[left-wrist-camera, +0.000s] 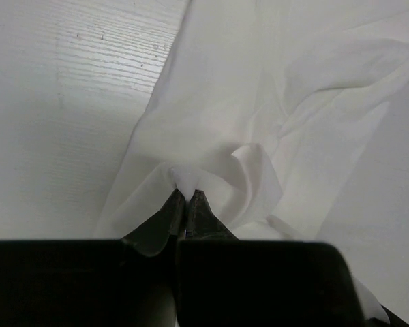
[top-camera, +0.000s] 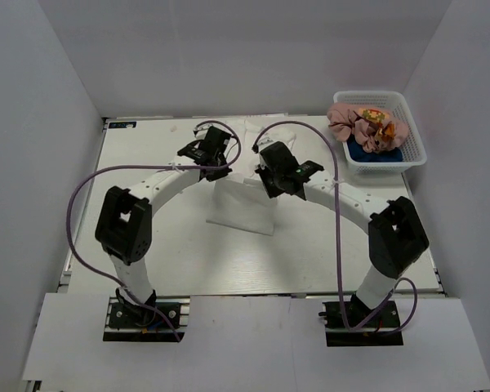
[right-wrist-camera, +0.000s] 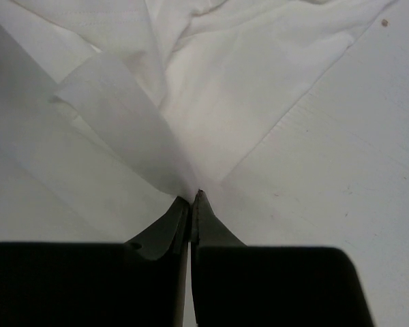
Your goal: Fold and stack the t-shirts
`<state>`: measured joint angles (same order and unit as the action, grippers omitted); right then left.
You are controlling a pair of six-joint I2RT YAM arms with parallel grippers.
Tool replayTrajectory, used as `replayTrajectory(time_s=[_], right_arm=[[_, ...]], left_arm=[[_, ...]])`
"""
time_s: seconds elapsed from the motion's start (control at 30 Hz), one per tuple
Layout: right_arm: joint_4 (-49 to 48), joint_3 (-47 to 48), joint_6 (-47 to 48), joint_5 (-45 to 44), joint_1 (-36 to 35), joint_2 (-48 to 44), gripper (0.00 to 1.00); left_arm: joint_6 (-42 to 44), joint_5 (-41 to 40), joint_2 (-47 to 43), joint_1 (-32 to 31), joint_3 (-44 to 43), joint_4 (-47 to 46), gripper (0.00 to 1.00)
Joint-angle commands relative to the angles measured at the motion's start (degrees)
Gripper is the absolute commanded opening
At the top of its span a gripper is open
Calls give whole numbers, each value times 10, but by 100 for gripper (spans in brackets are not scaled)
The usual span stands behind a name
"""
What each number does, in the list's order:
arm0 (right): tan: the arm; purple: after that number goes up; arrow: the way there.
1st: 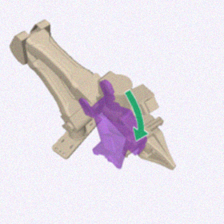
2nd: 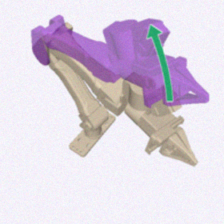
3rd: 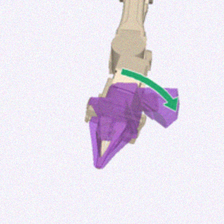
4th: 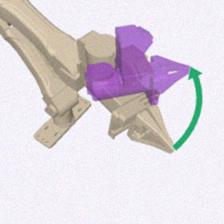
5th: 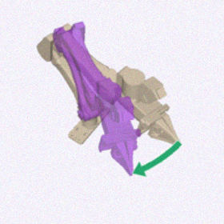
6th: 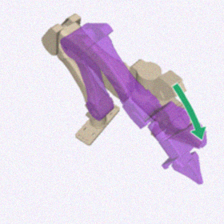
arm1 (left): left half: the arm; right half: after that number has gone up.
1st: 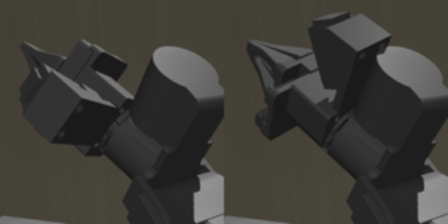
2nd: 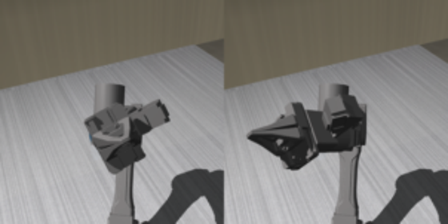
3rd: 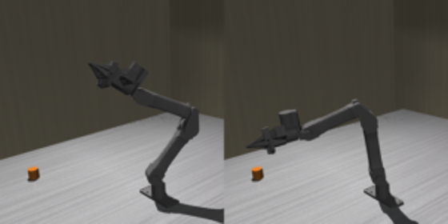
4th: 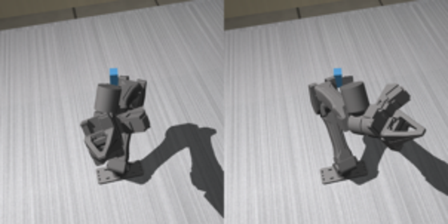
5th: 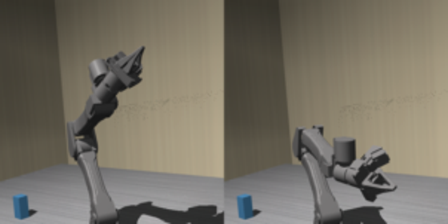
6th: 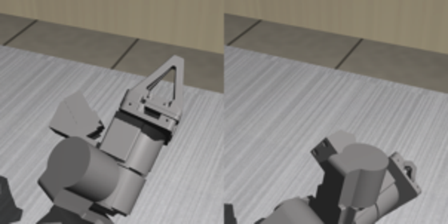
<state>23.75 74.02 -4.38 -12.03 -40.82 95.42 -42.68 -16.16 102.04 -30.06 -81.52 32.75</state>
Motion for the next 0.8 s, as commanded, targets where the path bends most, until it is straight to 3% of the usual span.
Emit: replayTrajectory(time_s=[0.0,0.13,0.17,0.2,0.23,0.27,0.3,0.37,0.47,0.67,0.77], right_arm=[[17,38,-18,-33,8,34,0],[10,76,-17,-33,23,78,0],[16,84,-26,-33,27,110,0],[18,108,-29,-54,35,122,3],[20,119,-38,-63,38,148,19],[36,168,-41,-80,42,175,53],[46,187,-53,-89,52,187,71],[85,243,-66,-97,54,223,90],[70,215,-73,-95,52,205,90],[-18,76,-77,-33,50,80,90],[-26,-9,-102,41,44,43,90]], left_arm=[[8,-27,32,4,-53,20,0],[8,-42,74,10,-81,28,0],[8,-48,92,10,-89,28,6],[14,-61,104,15,-111,28,38],[15,-67,116,15,-126,28,62],[15,-67,129,22,-145,39,84],[22,-67,156,22,-192,62,99],[22,-79,174,36,-255,97,99],[36,-84,157,36,-259,115,99],[30,-40,22,41,-27,55,99],[25,-2,-53,41,86,30,99]])
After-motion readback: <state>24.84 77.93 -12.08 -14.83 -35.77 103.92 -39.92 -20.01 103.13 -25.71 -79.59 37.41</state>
